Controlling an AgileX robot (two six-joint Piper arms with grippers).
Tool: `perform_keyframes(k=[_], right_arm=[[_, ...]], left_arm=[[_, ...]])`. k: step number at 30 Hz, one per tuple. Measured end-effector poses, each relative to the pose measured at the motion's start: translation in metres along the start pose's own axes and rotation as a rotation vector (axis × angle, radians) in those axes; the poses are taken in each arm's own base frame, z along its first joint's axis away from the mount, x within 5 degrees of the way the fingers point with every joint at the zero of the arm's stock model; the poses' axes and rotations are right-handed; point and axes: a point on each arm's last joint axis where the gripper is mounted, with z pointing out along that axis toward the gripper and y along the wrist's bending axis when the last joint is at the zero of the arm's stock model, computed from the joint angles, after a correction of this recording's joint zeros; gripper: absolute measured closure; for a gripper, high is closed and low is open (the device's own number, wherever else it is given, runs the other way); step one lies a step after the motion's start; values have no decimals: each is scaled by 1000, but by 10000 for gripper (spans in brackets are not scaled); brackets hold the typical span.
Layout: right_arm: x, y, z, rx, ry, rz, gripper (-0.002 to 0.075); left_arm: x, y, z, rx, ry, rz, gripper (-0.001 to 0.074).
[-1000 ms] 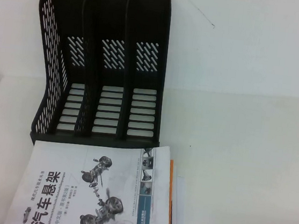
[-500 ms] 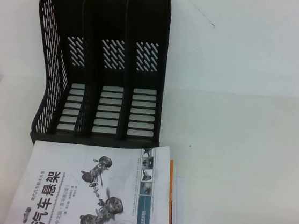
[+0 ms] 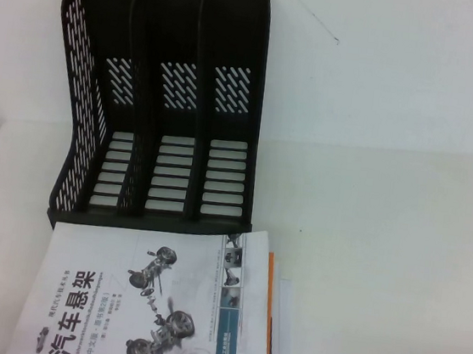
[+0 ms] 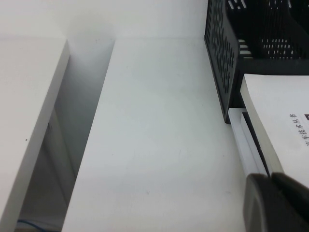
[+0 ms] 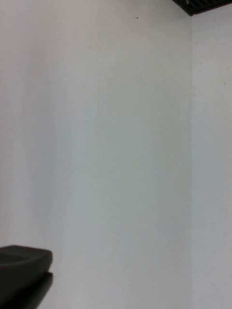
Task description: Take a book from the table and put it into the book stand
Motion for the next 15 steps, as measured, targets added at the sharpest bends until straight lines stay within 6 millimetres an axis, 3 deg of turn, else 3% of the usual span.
perform_keyframes(k=[15], right_arm=[[0,-1,0,15,0,-34,729]], left_arm=[[0,0,0,0,0,0,738]])
